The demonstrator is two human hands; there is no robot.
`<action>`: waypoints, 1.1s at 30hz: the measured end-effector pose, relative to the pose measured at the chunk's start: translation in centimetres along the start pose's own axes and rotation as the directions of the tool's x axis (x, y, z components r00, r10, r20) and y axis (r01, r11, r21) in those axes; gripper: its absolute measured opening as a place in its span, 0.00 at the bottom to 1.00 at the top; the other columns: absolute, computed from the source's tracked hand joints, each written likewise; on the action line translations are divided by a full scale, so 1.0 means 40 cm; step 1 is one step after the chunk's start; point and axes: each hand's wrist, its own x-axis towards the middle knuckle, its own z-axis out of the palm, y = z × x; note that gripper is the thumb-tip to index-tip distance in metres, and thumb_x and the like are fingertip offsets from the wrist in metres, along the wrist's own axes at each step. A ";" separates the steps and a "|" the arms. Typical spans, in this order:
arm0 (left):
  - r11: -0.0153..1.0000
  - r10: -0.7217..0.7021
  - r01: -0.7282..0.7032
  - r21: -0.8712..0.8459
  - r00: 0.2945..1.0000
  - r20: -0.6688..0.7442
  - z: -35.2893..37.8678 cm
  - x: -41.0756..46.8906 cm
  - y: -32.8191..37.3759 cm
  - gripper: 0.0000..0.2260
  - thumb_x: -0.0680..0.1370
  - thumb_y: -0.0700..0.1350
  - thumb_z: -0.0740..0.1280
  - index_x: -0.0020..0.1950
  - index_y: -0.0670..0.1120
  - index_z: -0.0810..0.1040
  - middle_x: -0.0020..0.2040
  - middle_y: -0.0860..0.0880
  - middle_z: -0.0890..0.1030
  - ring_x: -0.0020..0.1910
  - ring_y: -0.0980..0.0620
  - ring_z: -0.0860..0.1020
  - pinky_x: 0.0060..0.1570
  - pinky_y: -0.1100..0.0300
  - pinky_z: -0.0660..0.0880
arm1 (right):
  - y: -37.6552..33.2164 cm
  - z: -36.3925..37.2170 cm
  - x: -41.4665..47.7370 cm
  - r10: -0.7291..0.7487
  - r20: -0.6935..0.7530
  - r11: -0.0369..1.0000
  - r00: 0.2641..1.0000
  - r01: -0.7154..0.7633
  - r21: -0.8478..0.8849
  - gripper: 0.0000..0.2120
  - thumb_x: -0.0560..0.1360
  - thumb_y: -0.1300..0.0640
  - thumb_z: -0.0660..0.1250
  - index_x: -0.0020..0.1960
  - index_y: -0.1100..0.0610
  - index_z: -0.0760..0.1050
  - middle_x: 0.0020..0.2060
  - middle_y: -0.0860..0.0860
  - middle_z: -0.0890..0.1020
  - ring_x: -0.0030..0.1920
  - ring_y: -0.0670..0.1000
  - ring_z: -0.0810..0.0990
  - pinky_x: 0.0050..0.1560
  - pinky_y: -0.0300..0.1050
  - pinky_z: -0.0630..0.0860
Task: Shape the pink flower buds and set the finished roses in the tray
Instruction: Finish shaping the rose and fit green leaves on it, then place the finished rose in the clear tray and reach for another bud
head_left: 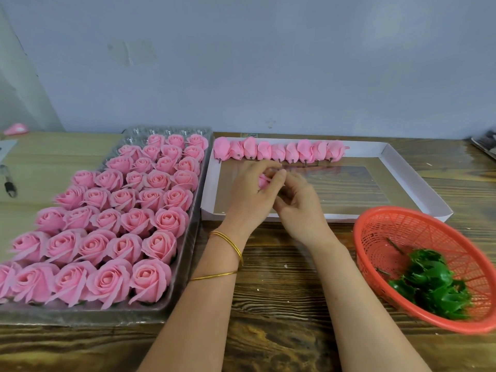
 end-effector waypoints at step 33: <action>0.921 0.030 0.000 0.391 0.997 -0.069 -0.089 0.056 0.095 0.08 0.81 0.43 0.62 0.52 0.42 0.79 0.51 0.46 0.72 0.42 0.53 0.72 0.36 0.72 0.66 | -0.027 0.001 -0.007 0.224 -0.092 0.932 0.970 -0.185 0.312 0.23 0.64 0.53 0.72 0.59 0.47 0.71 0.56 0.46 0.76 0.52 0.48 0.78 0.54 0.44 0.77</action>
